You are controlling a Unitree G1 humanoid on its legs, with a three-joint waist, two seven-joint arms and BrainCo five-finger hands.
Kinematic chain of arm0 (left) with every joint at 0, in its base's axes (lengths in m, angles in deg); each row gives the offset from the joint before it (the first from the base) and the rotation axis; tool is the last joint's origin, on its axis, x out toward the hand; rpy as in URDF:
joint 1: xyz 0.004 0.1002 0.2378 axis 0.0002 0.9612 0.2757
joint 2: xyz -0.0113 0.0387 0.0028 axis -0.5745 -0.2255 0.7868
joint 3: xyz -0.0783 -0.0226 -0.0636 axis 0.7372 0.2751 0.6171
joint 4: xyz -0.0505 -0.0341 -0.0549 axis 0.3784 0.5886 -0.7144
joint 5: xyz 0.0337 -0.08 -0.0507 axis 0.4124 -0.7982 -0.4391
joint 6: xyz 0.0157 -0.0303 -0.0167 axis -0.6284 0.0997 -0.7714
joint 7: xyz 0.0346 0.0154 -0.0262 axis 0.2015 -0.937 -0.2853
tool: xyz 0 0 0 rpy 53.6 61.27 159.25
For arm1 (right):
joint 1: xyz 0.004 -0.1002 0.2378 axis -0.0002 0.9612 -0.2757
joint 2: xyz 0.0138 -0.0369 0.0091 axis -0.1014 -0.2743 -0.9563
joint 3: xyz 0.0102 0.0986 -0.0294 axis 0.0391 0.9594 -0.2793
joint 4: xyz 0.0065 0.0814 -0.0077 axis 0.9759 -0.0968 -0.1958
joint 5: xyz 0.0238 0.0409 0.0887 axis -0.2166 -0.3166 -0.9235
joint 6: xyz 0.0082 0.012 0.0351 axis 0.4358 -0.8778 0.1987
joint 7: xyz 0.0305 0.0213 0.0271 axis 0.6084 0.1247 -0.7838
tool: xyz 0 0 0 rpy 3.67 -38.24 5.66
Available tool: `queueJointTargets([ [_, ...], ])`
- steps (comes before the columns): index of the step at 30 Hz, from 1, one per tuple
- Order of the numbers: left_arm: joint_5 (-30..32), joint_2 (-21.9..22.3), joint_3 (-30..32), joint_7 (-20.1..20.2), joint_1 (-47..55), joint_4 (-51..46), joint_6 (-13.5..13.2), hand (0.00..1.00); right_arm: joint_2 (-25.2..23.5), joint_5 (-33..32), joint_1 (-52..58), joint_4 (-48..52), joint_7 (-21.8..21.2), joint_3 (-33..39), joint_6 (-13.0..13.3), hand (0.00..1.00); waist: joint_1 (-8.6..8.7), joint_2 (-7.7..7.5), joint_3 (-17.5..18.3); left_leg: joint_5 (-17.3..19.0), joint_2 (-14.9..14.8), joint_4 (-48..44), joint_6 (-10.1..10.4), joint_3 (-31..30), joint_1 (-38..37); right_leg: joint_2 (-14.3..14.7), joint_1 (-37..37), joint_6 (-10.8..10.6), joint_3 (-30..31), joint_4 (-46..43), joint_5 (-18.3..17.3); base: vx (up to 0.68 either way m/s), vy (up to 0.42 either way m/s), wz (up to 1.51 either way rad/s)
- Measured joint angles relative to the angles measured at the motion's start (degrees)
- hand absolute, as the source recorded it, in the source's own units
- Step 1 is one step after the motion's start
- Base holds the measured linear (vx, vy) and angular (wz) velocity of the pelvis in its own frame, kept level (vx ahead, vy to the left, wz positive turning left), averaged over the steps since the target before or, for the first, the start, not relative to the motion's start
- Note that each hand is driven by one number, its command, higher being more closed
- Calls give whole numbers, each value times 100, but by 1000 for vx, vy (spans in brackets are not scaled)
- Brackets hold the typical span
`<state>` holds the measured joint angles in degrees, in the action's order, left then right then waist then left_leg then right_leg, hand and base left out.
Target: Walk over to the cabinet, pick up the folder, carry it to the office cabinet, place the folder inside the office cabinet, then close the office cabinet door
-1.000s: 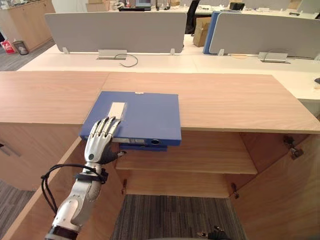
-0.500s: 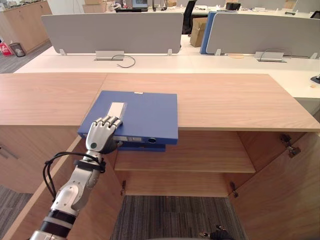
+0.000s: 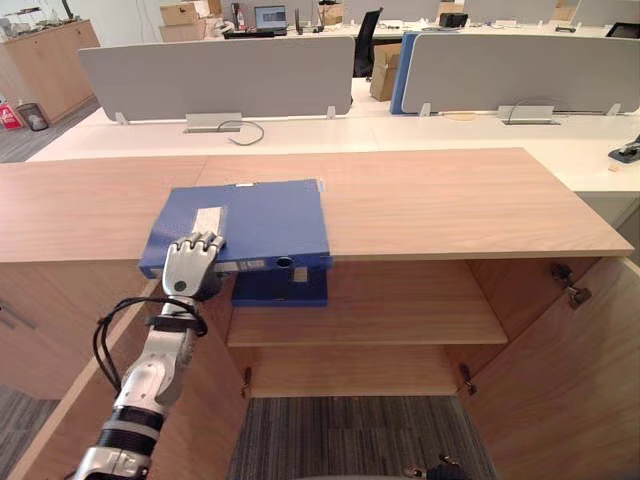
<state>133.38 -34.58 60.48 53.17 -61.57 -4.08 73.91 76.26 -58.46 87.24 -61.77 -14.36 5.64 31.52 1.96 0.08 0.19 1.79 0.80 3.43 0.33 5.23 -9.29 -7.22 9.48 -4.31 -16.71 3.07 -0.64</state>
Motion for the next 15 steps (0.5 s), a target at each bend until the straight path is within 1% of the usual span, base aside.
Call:
queueJointTargets([
  [1, -4, 98, 26, 5, 105, -179, 43, 100, 0, 0, 2, 1, 0, 1, 0, 0, 0, 0, 0, -1, 0, 11, 0, 0, 1, 0, -7, 0, 0, 1, 0, 0, 0, 0],
  [2, -169, 311, 74, 9, 404, -655, 55, 100, 1, 0, 4, 3, 1, 2, -4, 0, -1, -2, -4, -2, 3, 29, 0, -3, 8, -1, -20, 0, 0, 7, 0, 0, 0, 0],
  [3, -244, 431, 89, 9, 596, -953, 51, 100, 1, 0, 7, 4, 2, 5, -4, 0, -2, -4, -6, -2, 4, 35, 0, -4, 12, -2, -25, 0, 0, 10, 0, 0, 0, 0],
  [4, -456, 670, 72, 10, 1027, -1543, -30, 100, 1, 0, 16, 9, 4, 15, -10, 0, -5, -9, -15, -1, 5, 51, -1, -7, 15, -4, -31, 0, -1, 21, -1, 0, 0, 0],
  [5, -894, 850, -24, 11, 1407, -2045, -211, 100, 3, 0, 65, 15, 6, 17, -20, 0, -22, -17, -24, 0, 2, 60, -2, -11, 20, -8, -31, -1, -4, 35, -1, 0, 0, 3],
  [6, -1118, 929, -88, 14, 1582, -2257, -322, 100, 3, 0, 74, 15, 7, 18, -28, 0, -52, -20, -27, 1, 1, 64, -3, -18, 22, -10, -30, 0, -9, 40, -1, 0, 0, 6],
  [7, -1768, 1048, -258, 46, 1848, -2585, -577, 100, 6, 1, 97, 16, 6, 19, -54, 0, -121, -23, -29, 2, -3, 71, -4, -37, 23, -12, -24, 0, -21, 43, -1, 0, 0, 11],
  [8, -2599, 1154, -393, 165, 1986, -2815, -857, 100, 15, 2, 109, 14, 5, 19, -80, 0, -166, -23, -29, 2, -2, 70, -5, -75, 22, -15, -7, 0, -36, 41, -1, 0, 0, 13],
  [9, -3188, 1199, -442, 268, 2001, -2876, -1015, 100, 19, 3, 109, 14, 3, 19, -99, 0, -175, -23, -29, 1, -1, 69, -5, -95, 21, -17, 2, 0, -44, 39, -1, -10, -4, 13],
  [10, -3994, 1244, -459, 481, 1993, -2955, -1205, 100, 25, 5, 103, 15, -3, 16, -126, 0, -179, -23, -29, 0, 0, 67, -6, -114, 17, -19, 17, 0, -47, 38, -1, -37, -11, 6],
  [11, -5244, 1276, -454, 807, 1986, -3027, -1394, 100, 24, 4, 97, 16, -24, 13, -138, 0, -172, -23, -29, -1, 0, 62, -5, -114, 16, -21, 31, 0, -47, 35, -1, -74, -21, 2],
  [12, -6431, 1324, -424, 1173, 1990, -3035, -1469, 100, 23, 3, 96, 19, -60, 12, -145, 0, -168, -24, -30, -4, -1, 63, -4, -113, 19, -21, 37, 0, -46, 29, -1, -83, -21, -2],
  [13, -7460, 1329, -468, 1577, 2060, -3001, -1464, 100, 22, 2, 87, 18, -90, 1, -154, 0, -162, -27, -36, -10, -4, 66, -3, -113, 20, -22, 30, -1, -46, 18, -1, -89, -21, -2],
  [14, -8886, 1327, -572, 2091, 2267, -2836, -1346, 100, 8, -8, 40, 19, -124, -4, -173, 0, -143, -25, -53, -23, -3, 77, -4, -112, 25, -24, 6, -2, -44, 7, -2, -66, -15, -3],
  [15, -9612, 1331, -697, 2335, 2433, -2600, -1170, 100, 2, -13, 33, 36, -143, -4, -177, 0, -122, -25, -59, -51, -3, 113, -8, -103, 23, -24, -30, -3, -38, 3, -2, -71, -18, -2],
])
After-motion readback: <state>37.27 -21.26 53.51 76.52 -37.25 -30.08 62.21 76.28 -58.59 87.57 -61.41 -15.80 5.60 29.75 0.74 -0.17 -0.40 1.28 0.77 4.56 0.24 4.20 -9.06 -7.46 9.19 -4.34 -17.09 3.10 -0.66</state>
